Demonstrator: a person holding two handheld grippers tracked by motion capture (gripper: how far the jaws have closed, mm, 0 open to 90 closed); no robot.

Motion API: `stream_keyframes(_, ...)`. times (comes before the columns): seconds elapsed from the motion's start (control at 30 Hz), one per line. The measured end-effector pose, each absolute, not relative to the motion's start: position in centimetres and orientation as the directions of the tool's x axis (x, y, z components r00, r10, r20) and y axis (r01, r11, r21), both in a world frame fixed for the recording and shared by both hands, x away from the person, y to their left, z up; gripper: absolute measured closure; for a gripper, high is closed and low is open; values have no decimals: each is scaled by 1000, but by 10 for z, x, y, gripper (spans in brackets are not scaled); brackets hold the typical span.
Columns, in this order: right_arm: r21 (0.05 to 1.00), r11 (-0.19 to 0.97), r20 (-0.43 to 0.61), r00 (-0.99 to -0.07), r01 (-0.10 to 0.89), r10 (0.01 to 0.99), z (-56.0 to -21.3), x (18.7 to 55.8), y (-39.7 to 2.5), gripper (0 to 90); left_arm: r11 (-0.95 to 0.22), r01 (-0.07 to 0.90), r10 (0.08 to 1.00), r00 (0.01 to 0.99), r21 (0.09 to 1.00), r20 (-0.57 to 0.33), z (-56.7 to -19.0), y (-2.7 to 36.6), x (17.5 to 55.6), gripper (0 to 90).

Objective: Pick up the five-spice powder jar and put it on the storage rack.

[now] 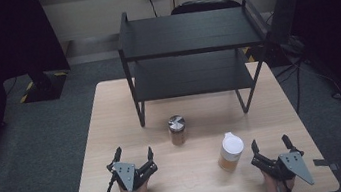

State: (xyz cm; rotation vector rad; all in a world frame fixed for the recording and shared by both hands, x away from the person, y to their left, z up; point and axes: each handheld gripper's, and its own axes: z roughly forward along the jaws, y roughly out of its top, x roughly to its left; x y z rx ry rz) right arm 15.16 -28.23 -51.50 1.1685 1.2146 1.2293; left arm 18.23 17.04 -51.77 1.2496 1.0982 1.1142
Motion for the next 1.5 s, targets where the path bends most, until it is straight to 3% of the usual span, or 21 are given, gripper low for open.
stream_keyframes(0.5, 1000, 13, -14, -28, -26, 1000, -515, 152, -283, 0, 8, -20, 991, 130, 1000, -5, -518, 170, 182, 0)
stream_keyframes(0.83, 1000, 13, -14, -26, -26, 1000, -515, 152, -283, 0, 17, -9, 984, 178, 1000, -15, -515, 176, 185, 0)
stream_keyframes(1.3, 1000, 13, -14, -27, -26, 1000, -515, 152, -283, 0, 1, -68, 970, 243, 998, 16, -489, 168, 191, 0)
stream_keyframes(1.5, 1000, 13, -14, -29, -27, 999, -515, 152, -283, 0, 6, -49, 965, 263, 999, 7, -478, 154, 201, 0)
